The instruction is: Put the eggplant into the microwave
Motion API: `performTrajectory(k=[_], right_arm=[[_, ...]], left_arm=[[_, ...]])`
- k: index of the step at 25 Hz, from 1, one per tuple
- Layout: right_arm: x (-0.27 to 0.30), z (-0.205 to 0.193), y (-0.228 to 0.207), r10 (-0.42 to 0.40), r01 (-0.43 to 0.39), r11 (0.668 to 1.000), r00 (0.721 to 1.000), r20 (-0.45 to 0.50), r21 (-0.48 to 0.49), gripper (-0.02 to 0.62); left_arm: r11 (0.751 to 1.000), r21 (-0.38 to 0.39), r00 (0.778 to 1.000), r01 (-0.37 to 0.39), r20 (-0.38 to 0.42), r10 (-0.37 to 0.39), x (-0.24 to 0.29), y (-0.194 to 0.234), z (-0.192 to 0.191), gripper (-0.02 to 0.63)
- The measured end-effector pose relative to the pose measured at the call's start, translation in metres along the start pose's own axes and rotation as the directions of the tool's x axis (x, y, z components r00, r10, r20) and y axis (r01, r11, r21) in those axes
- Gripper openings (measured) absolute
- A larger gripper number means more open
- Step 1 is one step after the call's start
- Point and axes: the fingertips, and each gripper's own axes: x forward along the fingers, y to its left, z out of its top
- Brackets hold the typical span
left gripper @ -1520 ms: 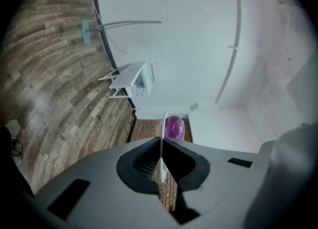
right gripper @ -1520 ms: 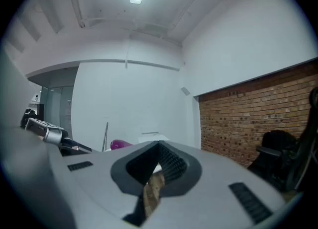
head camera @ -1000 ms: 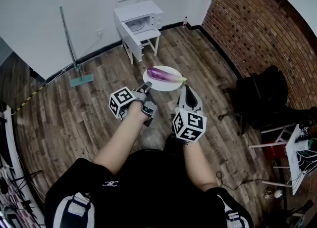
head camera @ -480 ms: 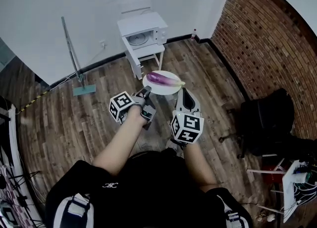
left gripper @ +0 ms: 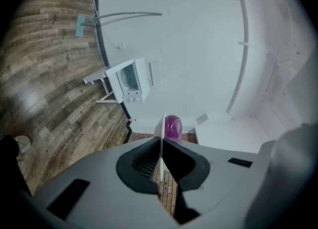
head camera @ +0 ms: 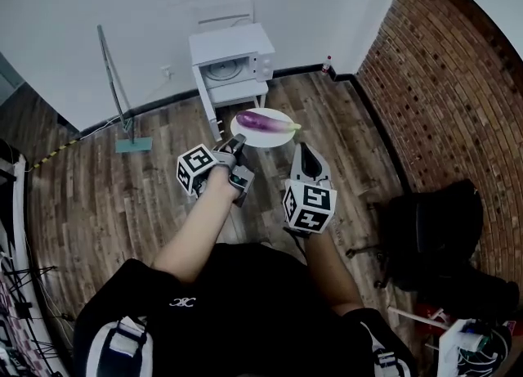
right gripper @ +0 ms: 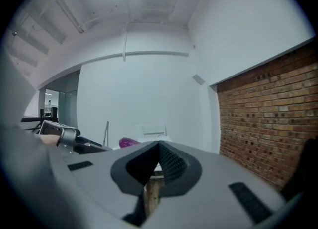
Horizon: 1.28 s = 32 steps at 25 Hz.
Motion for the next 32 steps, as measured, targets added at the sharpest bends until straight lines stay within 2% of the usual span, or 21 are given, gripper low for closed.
performTrajectory(k=[3,7,14,20,25,32], right_arm=[[0.015,0.002,-0.013,0.03,-0.03,1.0,1.0,-0.004,-0.001,0.008],[0.034,0.0,-0.023,0.059,-0.059,0.998,0.998,-0.009,0.02,0.008],[0.083,-0.012,-0.036,0.088,-0.087,0.996,0.995,-0.041,0.013,0.008],[0.162,-0.002,-0.049,0.102,-0.103,0.994,0.994,-0.047,-0.025,0.008],[0.247,0.014,-0.06,0.126,-0.128,0.991,0.99,-0.064,-0.04,0.008],[0.362,0.038,-0.065,0.178,-0.183,0.982,0.979,-0.094,-0.047,0.008]], left_arm=[[1.0,-0.003,1.0,0.005,0.028,-0.005,0.014,0.0,0.0,0.015],[1.0,0.002,0.998,-0.028,0.054,0.028,0.031,0.007,0.007,0.017],[0.999,-0.008,0.995,-0.031,0.095,0.032,0.075,0.018,0.031,0.017],[0.999,-0.034,0.993,-0.027,0.113,0.031,0.141,0.022,0.066,0.017],[0.999,-0.03,0.99,-0.012,0.14,0.016,0.207,0.014,0.113,0.015],[0.997,-0.063,0.984,-0.033,0.171,0.044,0.276,0.018,0.171,0.015]])
